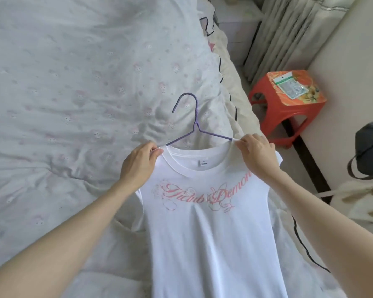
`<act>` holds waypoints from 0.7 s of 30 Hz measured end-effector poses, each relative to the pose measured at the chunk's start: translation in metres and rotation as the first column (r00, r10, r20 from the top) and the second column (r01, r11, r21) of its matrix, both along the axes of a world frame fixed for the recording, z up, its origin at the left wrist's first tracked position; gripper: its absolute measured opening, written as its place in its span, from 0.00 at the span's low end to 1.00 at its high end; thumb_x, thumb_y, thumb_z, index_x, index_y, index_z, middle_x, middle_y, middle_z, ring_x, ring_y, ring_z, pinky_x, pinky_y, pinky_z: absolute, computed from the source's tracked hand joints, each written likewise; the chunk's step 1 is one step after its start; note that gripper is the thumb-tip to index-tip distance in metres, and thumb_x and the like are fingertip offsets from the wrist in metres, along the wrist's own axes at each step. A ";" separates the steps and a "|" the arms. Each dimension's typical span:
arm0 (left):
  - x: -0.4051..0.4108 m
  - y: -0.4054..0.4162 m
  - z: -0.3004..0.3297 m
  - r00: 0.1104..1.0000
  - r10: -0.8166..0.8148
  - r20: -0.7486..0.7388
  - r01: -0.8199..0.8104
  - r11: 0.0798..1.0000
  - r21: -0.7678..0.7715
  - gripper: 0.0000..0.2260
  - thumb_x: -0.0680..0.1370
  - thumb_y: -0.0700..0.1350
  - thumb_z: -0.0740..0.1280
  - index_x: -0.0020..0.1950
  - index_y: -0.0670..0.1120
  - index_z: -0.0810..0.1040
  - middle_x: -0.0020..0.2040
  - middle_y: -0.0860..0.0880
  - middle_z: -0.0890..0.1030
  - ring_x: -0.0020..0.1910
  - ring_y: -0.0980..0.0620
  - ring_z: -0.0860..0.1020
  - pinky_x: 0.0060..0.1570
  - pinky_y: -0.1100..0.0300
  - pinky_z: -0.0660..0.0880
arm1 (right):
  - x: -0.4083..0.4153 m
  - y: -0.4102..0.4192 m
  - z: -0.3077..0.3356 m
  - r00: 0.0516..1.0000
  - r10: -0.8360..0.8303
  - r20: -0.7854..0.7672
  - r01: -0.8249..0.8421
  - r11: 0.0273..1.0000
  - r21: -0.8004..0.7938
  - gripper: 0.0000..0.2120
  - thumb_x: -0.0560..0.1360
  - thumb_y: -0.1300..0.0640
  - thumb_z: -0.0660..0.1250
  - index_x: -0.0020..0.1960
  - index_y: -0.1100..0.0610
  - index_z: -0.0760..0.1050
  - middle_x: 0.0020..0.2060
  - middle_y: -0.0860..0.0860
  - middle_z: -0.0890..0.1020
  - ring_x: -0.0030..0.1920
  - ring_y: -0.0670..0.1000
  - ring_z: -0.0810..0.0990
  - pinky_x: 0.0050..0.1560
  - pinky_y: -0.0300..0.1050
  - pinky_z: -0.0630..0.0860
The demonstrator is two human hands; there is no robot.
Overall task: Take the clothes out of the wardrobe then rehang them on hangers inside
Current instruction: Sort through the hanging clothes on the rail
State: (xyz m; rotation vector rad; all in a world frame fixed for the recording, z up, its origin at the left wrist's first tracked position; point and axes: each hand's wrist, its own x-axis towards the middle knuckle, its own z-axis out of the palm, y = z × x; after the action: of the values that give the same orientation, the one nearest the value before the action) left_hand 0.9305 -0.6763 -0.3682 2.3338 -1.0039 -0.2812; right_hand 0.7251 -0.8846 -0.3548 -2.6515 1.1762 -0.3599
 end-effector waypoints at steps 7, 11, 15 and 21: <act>0.065 -0.072 -0.060 0.992 0.069 0.103 -0.066 0.997 -0.037 0.11 0.79 0.49 0.61 0.45 0.42 0.73 0.46 0.44 0.76 0.49 0.43 0.73 0.42 0.54 0.65 | 0.070 -0.069 -0.060 1.000 -0.020 0.018 0.020 1.000 0.004 0.17 0.80 0.49 0.56 0.52 0.62 0.75 0.48 0.58 0.77 0.53 0.59 0.72 0.46 0.47 0.56; 0.096 -0.106 -0.094 0.983 0.117 0.141 -0.110 0.992 -0.055 0.12 0.79 0.49 0.61 0.46 0.40 0.73 0.47 0.40 0.78 0.49 0.40 0.73 0.44 0.51 0.65 | 0.107 -0.101 -0.089 0.998 -0.037 0.056 0.038 0.999 -0.007 0.17 0.80 0.49 0.55 0.51 0.62 0.75 0.48 0.59 0.77 0.53 0.59 0.71 0.45 0.46 0.54; 0.114 -0.126 -0.132 0.984 0.041 0.174 -0.057 0.994 0.088 0.08 0.79 0.45 0.60 0.51 0.41 0.75 0.51 0.40 0.77 0.53 0.39 0.73 0.50 0.48 0.68 | 0.121 -0.119 -0.122 0.997 -0.046 -0.058 0.047 0.999 0.027 0.15 0.80 0.53 0.56 0.56 0.62 0.74 0.53 0.59 0.76 0.57 0.59 0.70 0.50 0.48 0.59; 0.113 -0.130 -0.148 0.968 -0.223 0.113 0.177 0.931 0.319 0.22 0.78 0.47 0.61 0.72 0.47 0.63 0.67 0.43 0.67 0.65 0.41 0.67 0.62 0.48 0.65 | 0.108 -0.108 -0.135 0.997 0.030 -0.076 -0.031 0.999 -0.016 0.18 0.79 0.56 0.58 0.67 0.61 0.68 0.64 0.61 0.72 0.63 0.63 0.68 0.64 0.54 0.59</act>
State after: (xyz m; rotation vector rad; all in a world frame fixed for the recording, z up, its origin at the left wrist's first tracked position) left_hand 1.0436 -0.8060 -0.5164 2.5610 -1.3611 -0.3720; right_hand 0.8335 -0.9923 -0.4902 -2.7166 1.1574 -0.2676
